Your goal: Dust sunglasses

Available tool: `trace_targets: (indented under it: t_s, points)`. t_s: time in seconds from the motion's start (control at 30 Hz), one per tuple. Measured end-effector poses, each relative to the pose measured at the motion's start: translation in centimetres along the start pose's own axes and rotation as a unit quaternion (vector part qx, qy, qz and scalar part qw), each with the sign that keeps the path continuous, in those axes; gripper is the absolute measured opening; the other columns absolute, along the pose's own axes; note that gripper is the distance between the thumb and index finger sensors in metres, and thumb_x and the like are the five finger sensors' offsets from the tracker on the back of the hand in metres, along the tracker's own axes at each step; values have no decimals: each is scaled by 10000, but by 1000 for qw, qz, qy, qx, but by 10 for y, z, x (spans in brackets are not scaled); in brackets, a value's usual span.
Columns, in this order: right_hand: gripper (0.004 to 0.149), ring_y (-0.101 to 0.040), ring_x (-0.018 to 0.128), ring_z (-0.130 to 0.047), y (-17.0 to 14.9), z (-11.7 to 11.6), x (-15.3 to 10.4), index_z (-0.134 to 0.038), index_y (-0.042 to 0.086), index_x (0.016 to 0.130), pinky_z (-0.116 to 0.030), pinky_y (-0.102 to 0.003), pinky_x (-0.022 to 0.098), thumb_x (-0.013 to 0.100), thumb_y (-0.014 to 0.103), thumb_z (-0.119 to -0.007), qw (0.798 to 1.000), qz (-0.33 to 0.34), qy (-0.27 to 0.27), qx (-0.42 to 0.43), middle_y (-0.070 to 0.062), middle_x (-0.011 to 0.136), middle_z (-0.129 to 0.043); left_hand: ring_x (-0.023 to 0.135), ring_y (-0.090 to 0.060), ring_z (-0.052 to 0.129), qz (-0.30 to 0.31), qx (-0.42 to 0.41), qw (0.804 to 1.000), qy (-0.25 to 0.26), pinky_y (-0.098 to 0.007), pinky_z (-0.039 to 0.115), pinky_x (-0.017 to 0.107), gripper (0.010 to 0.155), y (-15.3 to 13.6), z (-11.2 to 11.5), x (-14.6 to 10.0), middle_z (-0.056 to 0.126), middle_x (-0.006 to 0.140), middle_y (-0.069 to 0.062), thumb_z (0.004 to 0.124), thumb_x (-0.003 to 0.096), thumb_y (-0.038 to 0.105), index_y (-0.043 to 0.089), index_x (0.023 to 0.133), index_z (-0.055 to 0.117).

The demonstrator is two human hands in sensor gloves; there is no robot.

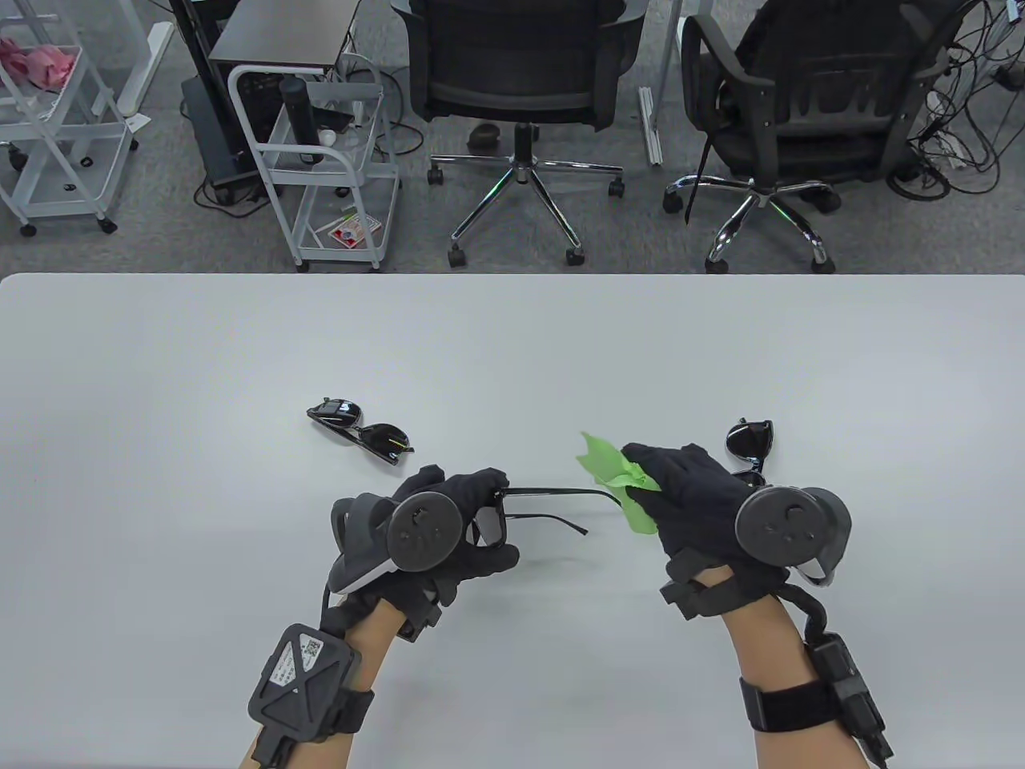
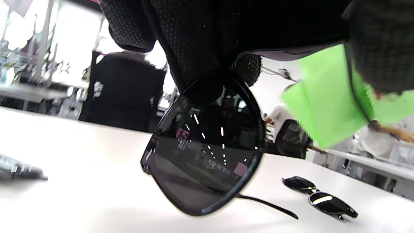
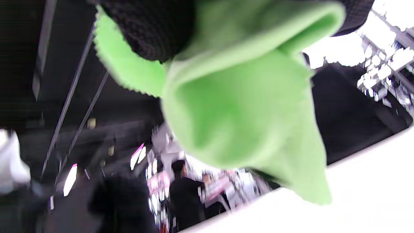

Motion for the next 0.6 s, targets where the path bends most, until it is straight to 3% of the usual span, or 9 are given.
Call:
trace_targets:
  t_s: [0.17, 0.27, 0.4, 0.53, 0.6]
  points:
    - [457, -361, 682, -1022, 25, 0, -1, -891, 120, 831, -700, -652, 578, 449, 364, -829, 999, 43, -17, 19, -75, 787, -1019, 631, -69, 1150, -80, -110, 990, -31, -407, 791, 687, 943, -22, 8, 2, 967, 809, 147, 828, 168, 840, 329, 952, 713]
    - [456, -362, 673, -1026, 45, -21, -2, -895, 117, 827, -707, -649, 574, 448, 363, -831, 997, 73, 25, 5, -78, 780, -1023, 579, -89, 1169, -133, -196, 970, -50, -401, 811, 657, 954, -36, 16, -1, 982, 790, 106, 812, 193, 845, 281, 957, 720]
    - [457, -365, 672, -1027, 63, -60, -6, -896, 116, 826, -710, -647, 571, 445, 360, -835, 989, 105, 96, -49, -79, 782, -1023, 546, -144, 1179, -155, -290, 939, -97, -424, 808, 635, 1008, -43, 35, -3, 965, 811, 40, 790, 267, 801, 173, 1032, 602]
    - [465, -374, 688, -1020, 70, -93, -11, -891, 116, 832, -705, -652, 572, 441, 362, -834, 972, 129, 160, -110, -83, 795, -1017, 528, -128, 1188, -166, -303, 934, -97, -411, 821, 626, 1003, -47, 38, -2, 973, 799, 44, 785, 267, 807, 160, 1016, 626]
    - [483, -389, 739, -988, 73, -110, -16, -867, 122, 857, -676, -671, 585, 445, 370, -823, 954, 147, 233, -119, -82, 838, -990, 523, -124, 1190, -168, -321, 927, -93, -408, 823, 625, 1002, -49, 37, -3, 974, 797, 43, 784, 267, 807, 157, 1014, 629]
Point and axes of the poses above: the tracker on the back of each hand, its own y axis roughly to the thumb side, its own x axis roughly from the wrist to the fingertips, z = x × y, the point moved 4 cm from there along x, roughly from the wrist to the fingertips
